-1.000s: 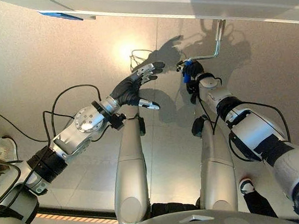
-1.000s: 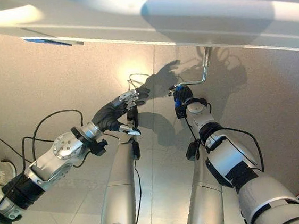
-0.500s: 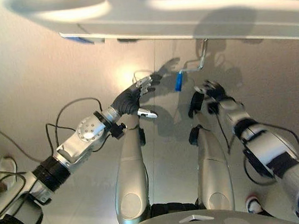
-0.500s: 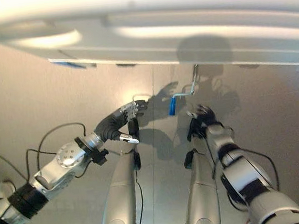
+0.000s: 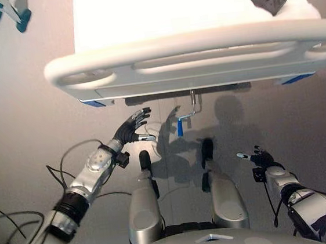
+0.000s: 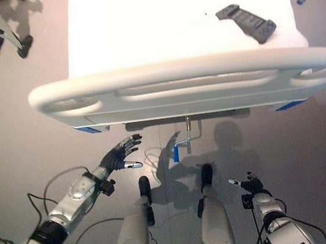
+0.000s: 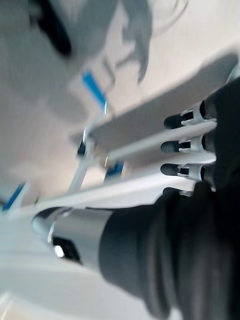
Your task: Raise the hospital bed
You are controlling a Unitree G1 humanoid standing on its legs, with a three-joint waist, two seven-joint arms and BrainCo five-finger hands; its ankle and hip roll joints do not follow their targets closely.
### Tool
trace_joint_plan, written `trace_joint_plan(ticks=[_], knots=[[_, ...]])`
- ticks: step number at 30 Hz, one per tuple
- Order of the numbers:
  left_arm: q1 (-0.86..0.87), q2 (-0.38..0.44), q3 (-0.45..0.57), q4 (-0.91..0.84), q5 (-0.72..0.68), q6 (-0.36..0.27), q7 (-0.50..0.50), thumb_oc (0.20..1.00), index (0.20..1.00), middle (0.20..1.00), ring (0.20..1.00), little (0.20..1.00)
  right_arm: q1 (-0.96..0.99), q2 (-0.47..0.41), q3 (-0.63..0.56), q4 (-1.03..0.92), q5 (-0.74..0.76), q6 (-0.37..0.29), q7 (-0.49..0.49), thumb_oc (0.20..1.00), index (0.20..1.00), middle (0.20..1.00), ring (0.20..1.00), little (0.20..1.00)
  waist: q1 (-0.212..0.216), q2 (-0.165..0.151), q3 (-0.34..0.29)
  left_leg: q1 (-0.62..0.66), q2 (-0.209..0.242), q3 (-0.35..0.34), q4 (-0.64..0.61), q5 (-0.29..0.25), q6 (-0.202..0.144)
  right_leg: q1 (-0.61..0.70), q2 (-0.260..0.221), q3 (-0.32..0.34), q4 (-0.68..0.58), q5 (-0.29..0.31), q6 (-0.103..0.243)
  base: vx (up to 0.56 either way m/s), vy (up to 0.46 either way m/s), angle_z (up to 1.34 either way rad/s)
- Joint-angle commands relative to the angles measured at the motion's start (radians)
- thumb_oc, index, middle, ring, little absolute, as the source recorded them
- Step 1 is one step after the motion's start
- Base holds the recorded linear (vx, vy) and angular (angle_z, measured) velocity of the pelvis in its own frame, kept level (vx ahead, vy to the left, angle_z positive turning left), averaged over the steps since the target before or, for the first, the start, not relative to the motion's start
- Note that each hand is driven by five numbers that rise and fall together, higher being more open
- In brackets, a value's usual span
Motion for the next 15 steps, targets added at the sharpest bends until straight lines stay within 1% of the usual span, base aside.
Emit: trace_joint_plan(ticks=[1, 2, 3, 4, 6, 7, 8, 9, 10, 11, 12, 14, 15], knots=[[0.024, -0.047, 0.069, 0.187, 0.237, -0.026, 0.109, 1.0, 1.0, 1.0, 1.0, 1.0, 0.074, 0.001, -0.04, -0.011, -0.078, -0.011, -0.002, 1.0, 1.0, 1.0, 1.0, 1.0, -0.005, -0.029, -0.078, 0.0, 0.0, -0.034, 0.047, 0.009, 0.014, 0.044, -0.006, -0.045, 0.12, -0.121, 0.06, 0.06, -0.046, 0.01], [0.025, -0.048, 0.069, 0.189, 0.238, -0.028, 0.11, 1.0, 1.0, 1.0, 1.0, 1.0, 0.075, 0.001, -0.04, -0.012, -0.078, -0.011, -0.002, 1.0, 1.0, 1.0, 1.0, 1.0, -0.006, -0.028, -0.078, 0.002, 0.0, -0.034, 0.045, 0.01, 0.014, 0.046, -0.005, -0.045, 0.118, -0.121, 0.06, 0.09, -0.045, 0.01], [0.046, -0.066, 0.098, 0.225, 0.259, -0.027, 0.13, 1.0, 1.0, 1.0, 1.0, 1.0, 0.098, 0.011, -0.05, -0.007, -0.092, -0.011, -0.003, 1.0, 1.0, 1.0, 1.0, 1.0, -0.006, -0.03, -0.103, 0.018, -0.001, -0.035, 0.034, 0.009, 0.015, 0.063, -0.004, -0.048, 0.111, -0.122, 0.061, 0.07, -0.031, 0.0], [0.07, -0.087, 0.151, 0.286, 0.261, -0.021, 0.154, 1.0, 1.0, 1.0, 1.0, 1.0, 0.12, 0.024, -0.059, -0.003, -0.1, -0.013, -0.003, 1.0, 1.0, 1.0, 1.0, 1.0, -0.005, -0.032, -0.122, 0.037, 0.001, -0.037, 0.027, 0.007, 0.015, 0.081, -0.001, -0.049, 0.107, -0.126, 0.059, 0.1, -0.042, 0.02], [0.1, -0.121, 0.214, 0.404, 0.277, -0.01, 0.179, 1.0, 1.0, 1.0, 1.0, 1.0, 0.154, 0.042, -0.074, -0.003, -0.109, -0.013, -0.002, 1.0, 1.0, 1.0, 1.0, 1.0, -0.006, -0.037, -0.17, 0.065, 0.002, -0.038, 0.01, 0.008, 0.017, 0.105, 0.002, -0.053, 0.099, -0.131, 0.058, 0.1, -0.039, 0.06], [0.116, -0.133, 0.227, 0.434, 0.289, -0.013, 0.185, 1.0, 1.0, 1.0, 1.0, 1.0, 0.167, 0.05, -0.078, 0.004, -0.113, -0.013, -0.003, 1.0, 1.0, 1.0, 1.0, 1.0, -0.006, -0.04, -0.187, 0.082, 0.003, -0.038, 0.001, 0.007, 0.018, 0.12, 0.003, -0.057, 0.093, -0.132, 0.059, 0.14, -0.038, 0.05], [0.135, -0.151, 0.252, 0.486, 0.299, -0.01, 0.191, 1.0, 1.0, 1.0, 1.0, 1.0, 0.192, 0.061, -0.091, 0.017, -0.119, -0.011, 0.0, 1.0, 1.0, 1.0, 1.0, 1.0, -0.009, -0.042, -0.219, 0.111, 0.003, -0.035, -0.017, 0.003, 0.02, 0.145, 0.008, -0.056, 0.082, -0.136, 0.058, 0.09, -0.028, 0.01], [0.135, -0.152, 0.252, 0.486, 0.299, -0.01, 0.191, 1.0, 1.0, 1.0, 1.0, 1.0, 0.193, 0.061, -0.091, 0.017, -0.119, -0.011, 0.0, 1.0, 1.0, 1.0, 1.0, 1.0, -0.009, -0.042, -0.218, 0.113, 0.003, -0.035, -0.018, 0.003, 0.02, 0.147, 0.009, -0.056, 0.081, -0.136, 0.058, 0.08, -0.021, 0.0], [0.145, -0.157, 0.263, 0.497, 0.292, -0.014, 0.196, 1.0, 1.0, 1.0, 1.0, 1.0, 0.203, 0.067, -0.096, 0.022, -0.119, -0.009, 0.003, 1.0, 1.0, 1.0, 1.0, 1.0, -0.008, -0.043, -0.23, 0.124, 0.004, -0.033, -0.028, 0.003, 0.02, 0.157, 0.01, -0.058, 0.074, -0.137, 0.059, 0.08, -0.014, 0.01], [0.158, -0.17, 0.288, 0.512, 0.269, -0.012, 0.2, 1.0, 1.0, 1.0, 1.0, 1.0, 0.223, 0.08, -0.098, 0.028, -0.125, -0.008, 0.005, 1.0, 1.0, 1.0, 1.0, 1.0, -0.009, -0.043, -0.257, 0.147, 0.005, -0.031, -0.053, 0.005, 0.019, 0.18, 0.011, -0.066, 0.052, -0.134, 0.062, 0.08, -0.014, 0.03], [0.158, -0.17, 0.288, 0.512, 0.268, -0.012, 0.2, 1.0, 1.0, 1.0, 1.0, 1.0, 0.224, 0.08, -0.098, 0.028, -0.125, -0.008, 0.005, 1.0, 1.0, 1.0, 1.0, 1.0, -0.009, -0.042, -0.257, 0.149, 0.005, -0.031, -0.054, 0.005, 0.019, 0.182, 0.012, -0.066, 0.051, -0.134, 0.062, 0.08, -0.012, 0.05], [0.164, -0.181, 0.295, 0.512, 0.255, -0.013, 0.202, 1.0, 1.0, 1.0, 1.0, 1.0, 0.243, 0.092, -0.094, 0.035, -0.13, -0.005, 0.01, 1.0, 1.0, 1.0, 1.0, 1.0, -0.006, -0.044, -0.282, 0.172, 0.006, -0.032, -0.068, 0.005, 0.02, 0.207, 0.014, -0.073, 0.036, -0.134, 0.062, 0.05, -0.007, 0.05], [0.164, -0.181, 0.294, 0.512, 0.255, -0.013, 0.202, 1.0, 1.0, 1.0, 1.0, 1.0, 0.243, 0.092, -0.094, 0.034, -0.13, -0.005, 0.01, 1.0, 1.0, 1.0, 1.0, 1.0, -0.006, -0.044, -0.282, 0.173, 0.006, -0.032, -0.068, 0.005, 0.02, 0.208, 0.014, -0.073, 0.035, -0.134, 0.062, 0.07, -0.002, 0.02]])
